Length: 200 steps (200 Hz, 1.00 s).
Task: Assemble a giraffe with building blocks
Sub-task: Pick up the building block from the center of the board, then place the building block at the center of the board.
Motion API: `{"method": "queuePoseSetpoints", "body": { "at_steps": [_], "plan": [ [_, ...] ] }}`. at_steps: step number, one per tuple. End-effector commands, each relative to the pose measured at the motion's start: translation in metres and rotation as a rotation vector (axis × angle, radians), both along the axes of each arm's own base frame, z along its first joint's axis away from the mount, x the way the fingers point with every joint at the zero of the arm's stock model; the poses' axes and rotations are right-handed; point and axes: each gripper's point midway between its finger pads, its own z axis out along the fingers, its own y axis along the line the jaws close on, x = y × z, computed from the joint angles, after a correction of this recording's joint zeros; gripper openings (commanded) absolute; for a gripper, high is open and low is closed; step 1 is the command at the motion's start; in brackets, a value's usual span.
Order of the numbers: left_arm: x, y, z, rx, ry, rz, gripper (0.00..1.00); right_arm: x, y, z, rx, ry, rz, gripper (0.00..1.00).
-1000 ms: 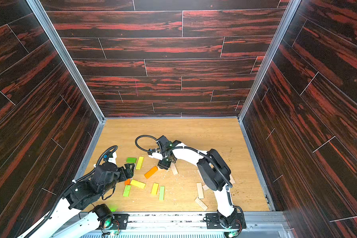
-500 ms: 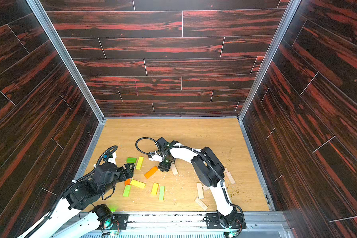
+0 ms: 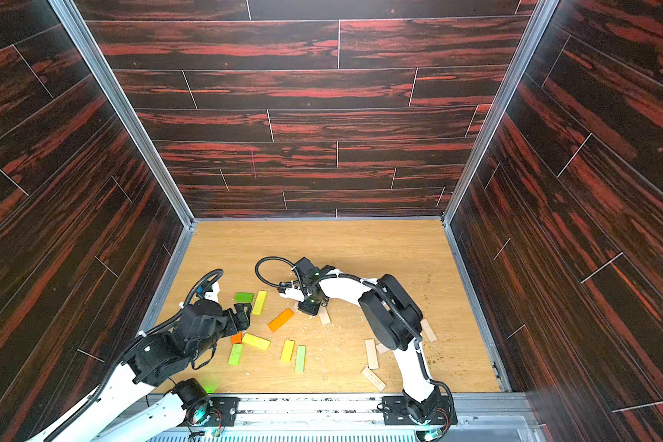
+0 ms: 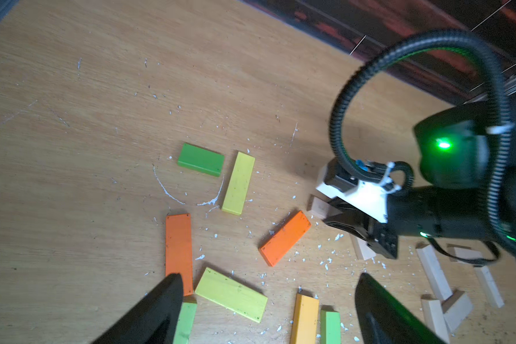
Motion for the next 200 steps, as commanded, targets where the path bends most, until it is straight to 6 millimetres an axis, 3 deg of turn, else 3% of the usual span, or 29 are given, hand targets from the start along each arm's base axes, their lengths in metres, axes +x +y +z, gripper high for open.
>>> {"method": "queuePoseSetpoints", "body": {
  "at_steps": [1, 26, 49, 95, 123, 156, 200],
  "plan": [
    [0.007, -0.008, 0.005, -0.006, -0.014, -0.016, 0.93, 0.028, -0.007, 0.045, 0.058, -0.107, 0.022, 0.11],
    [0.015, -0.019, 0.006, -0.013, -0.012, -0.042, 0.93, 0.07, -0.031, 0.072, 0.059, -0.192, 0.036, 0.1],
    [0.025, -0.034, 0.008, -0.019, -0.01, -0.076, 0.95, 0.111, -0.055, 0.078, 0.047, -0.229, 0.033, 0.07],
    [0.044, -0.057, 0.0, 0.001, 0.015, -0.127, 0.95, 0.173, -0.099, 0.04, -0.053, -0.157, -0.021, 0.03],
    [0.055, -0.064, -0.007, 0.021, 0.043, -0.143, 0.95, 0.193, -0.108, 0.018, -0.115, -0.13, -0.013, 0.04],
    [0.066, -0.063, -0.011, 0.027, 0.059, -0.122, 0.96, 0.208, -0.11, 0.007, -0.137, -0.145, -0.006, 0.04],
    [0.073, -0.064, -0.019, 0.004, 0.071, -0.12, 0.96, 0.212, -0.127, -0.012, -0.196, -0.145, -0.006, 0.06]
  ]
}}
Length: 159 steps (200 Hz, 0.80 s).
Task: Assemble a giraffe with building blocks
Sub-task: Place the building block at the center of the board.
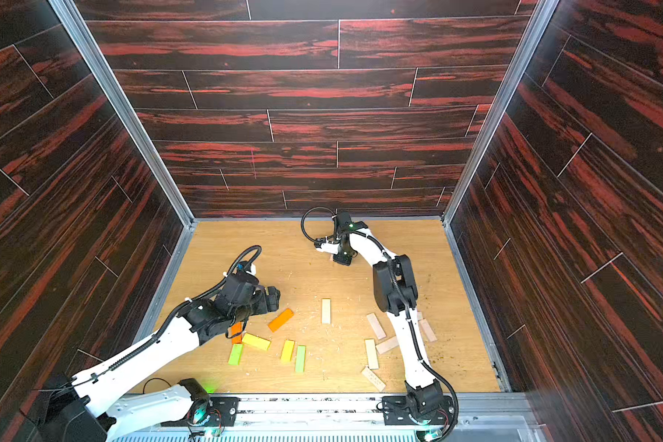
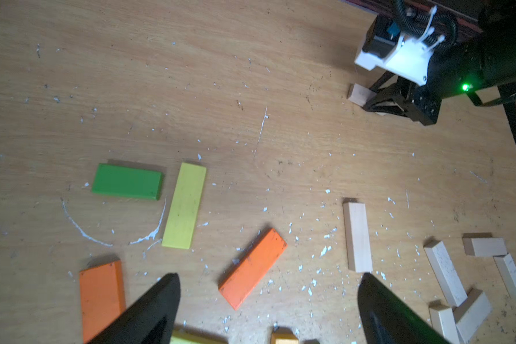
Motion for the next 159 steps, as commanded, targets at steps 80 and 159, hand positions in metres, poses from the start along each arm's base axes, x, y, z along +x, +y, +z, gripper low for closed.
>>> {"method": "queuePoseSetpoints", "body": {
  "at_steps": [80, 159],
  "plan": [
    [0.018, -0.009, -0.001, -0.055, -0.002, -0.01, 0.96, -0.005, -0.046, -0.036, -0.058, 0.044, -0.002, 0.1],
    [0.022, -0.01, -0.004, -0.05, 0.009, -0.01, 0.96, -0.002, -0.043, -0.034, -0.048, 0.036, -0.008, 0.33]
  ]
}}
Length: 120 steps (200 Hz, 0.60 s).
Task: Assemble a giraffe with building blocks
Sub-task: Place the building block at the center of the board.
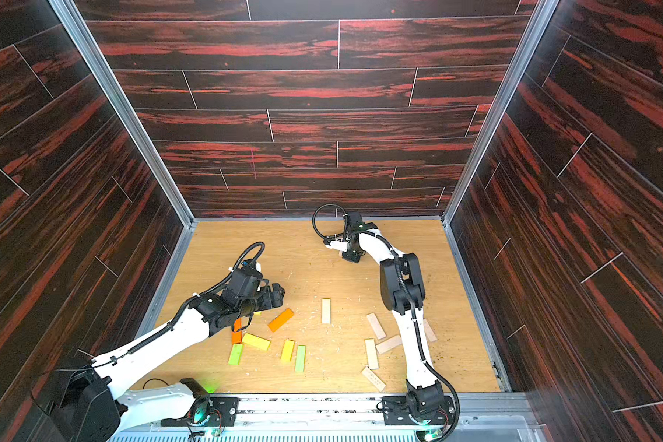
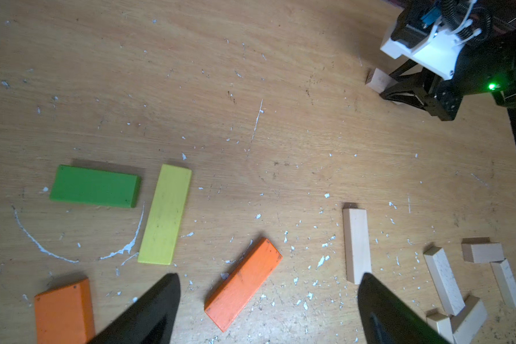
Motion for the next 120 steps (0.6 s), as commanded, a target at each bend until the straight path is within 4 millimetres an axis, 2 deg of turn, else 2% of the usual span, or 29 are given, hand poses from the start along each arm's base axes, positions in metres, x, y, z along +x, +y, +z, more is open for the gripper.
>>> {"method": "queuePoseSetpoints", "body": {
  "at_steps": [1, 25, 63, 120],
  "plan": [
    [0.007, -0.002, 0.015, -0.019, -0.037, -0.002, 0.96, -0.025, -0.01, -0.03, -0.04, 0.114, 0.01, 0.34],
    [0.006, -0.001, 0.015, -0.017, -0.039, 0.0, 0.96, -0.029, -0.001, -0.02, -0.03, 0.101, 0.033, 0.35],
    [0.004, 0.002, 0.019, -0.02, -0.05, 0.004, 0.96, -0.038, 0.012, -0.022, -0.031, 0.108, 0.064, 0.35],
    [-0.004, 0.011, 0.021, -0.015, -0.062, 0.017, 0.96, -0.044, 0.027, -0.007, -0.01, 0.089, 0.099, 0.34]
  ]
}}
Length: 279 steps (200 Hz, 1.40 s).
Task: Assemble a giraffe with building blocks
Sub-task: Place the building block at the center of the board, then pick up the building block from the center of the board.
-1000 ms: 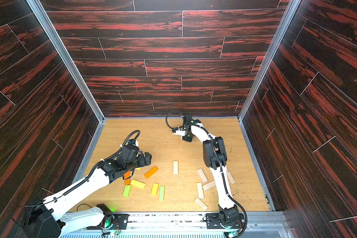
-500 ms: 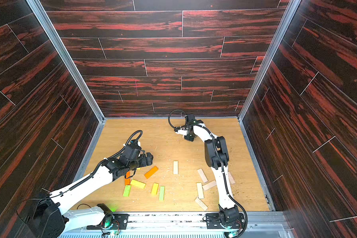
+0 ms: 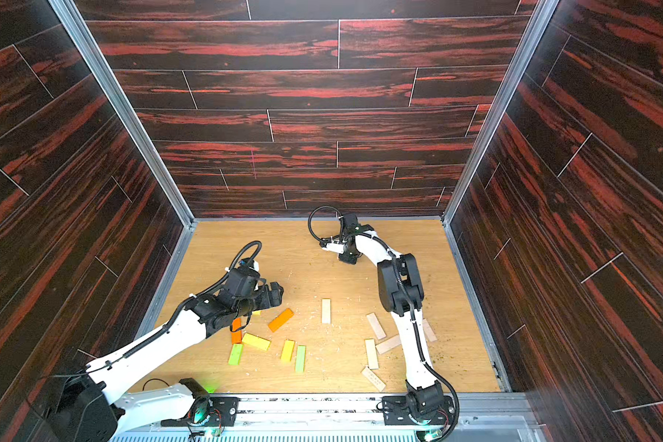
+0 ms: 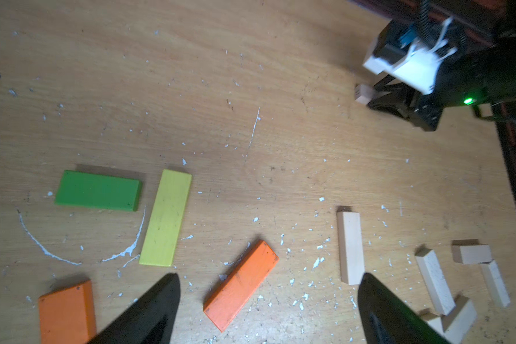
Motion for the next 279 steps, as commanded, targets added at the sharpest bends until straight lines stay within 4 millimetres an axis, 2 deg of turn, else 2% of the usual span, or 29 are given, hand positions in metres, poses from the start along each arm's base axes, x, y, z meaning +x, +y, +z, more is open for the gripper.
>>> {"method": "queuePoseSetpoints", "body": {
  "at_steps": [1, 27, 39, 45, 48, 51, 55, 59, 82, 100, 119, 135, 156, 168, 199, 224, 253, 279],
  "plan": [
    [-0.003, 0.008, 0.006, 0.007, -0.023, 0.014, 0.96, -0.032, 0.008, -0.007, -0.005, 0.097, 0.053, 0.34],
    [-0.006, 0.011, 0.009, 0.006, -0.03, 0.02, 0.96, -0.019, 0.018, 0.015, 0.041, 0.04, 0.02, 0.36],
    [-0.007, 0.012, 0.012, 0.002, -0.035, 0.021, 0.96, -0.012, 0.023, 0.033, 0.078, 0.008, -0.002, 0.44],
    [-0.007, 0.012, 0.013, 0.0, -0.037, 0.021, 0.96, -0.01, 0.024, 0.043, 0.095, -0.01, -0.009, 0.52],
    [-0.008, 0.012, 0.014, -0.002, -0.039, 0.022, 0.96, -0.01, 0.026, 0.048, 0.104, -0.017, -0.011, 0.62],
    [-0.008, 0.013, 0.015, -0.003, -0.04, 0.024, 0.96, -0.009, 0.027, 0.053, 0.112, -0.026, -0.012, 0.64],
    [-0.008, 0.013, 0.016, -0.006, -0.043, 0.024, 0.96, -0.009, 0.028, 0.059, 0.121, -0.034, -0.012, 0.79],
    [-0.009, 0.014, 0.017, -0.006, -0.045, 0.026, 0.96, -0.009, 0.029, 0.066, 0.13, -0.046, -0.015, 0.81],
    [-0.012, 0.014, 0.021, -0.019, -0.057, 0.021, 0.97, -0.016, 0.034, 0.105, 0.181, -0.088, -0.035, 0.82],
    [-0.014, 0.016, 0.024, -0.025, -0.067, 0.02, 0.97, -0.026, 0.039, 0.143, 0.268, -0.107, -0.112, 0.82],
    [-0.016, 0.019, 0.029, -0.025, -0.079, 0.03, 0.98, -0.036, 0.036, 0.179, 0.381, -0.109, -0.321, 0.82],
    [-0.017, 0.022, 0.033, -0.021, -0.091, 0.036, 0.97, -0.05, 0.03, 0.19, 0.447, -0.063, -0.544, 0.81],
    [-0.019, 0.026, 0.037, -0.013, -0.097, 0.042, 0.97, -0.081, 0.022, 0.189, 0.516, 0.008, -0.865, 0.72],
    [-0.02, 0.028, 0.038, -0.01, -0.1, 0.042, 0.97, -0.105, 0.016, 0.178, 0.522, 0.054, -1.035, 0.71],
    [-0.023, 0.027, 0.037, -0.014, -0.093, 0.032, 0.97, -0.18, 0.026, 0.142, 0.527, 0.161, -1.261, 0.71],
    [-0.025, 0.025, 0.033, -0.029, -0.081, 0.027, 0.97, -0.226, 0.041, 0.116, 0.533, 0.245, -1.367, 0.71],
    [-0.026, 0.023, 0.031, -0.05, -0.075, 0.026, 0.97, -0.256, 0.057, 0.087, 0.452, 0.295, -1.413, 0.71],
    [-0.028, 0.024, 0.032, -0.057, -0.077, 0.026, 0.97, -0.261, 0.06, 0.069, 0.431, 0.326, -1.45, 0.7]
  ]
}}
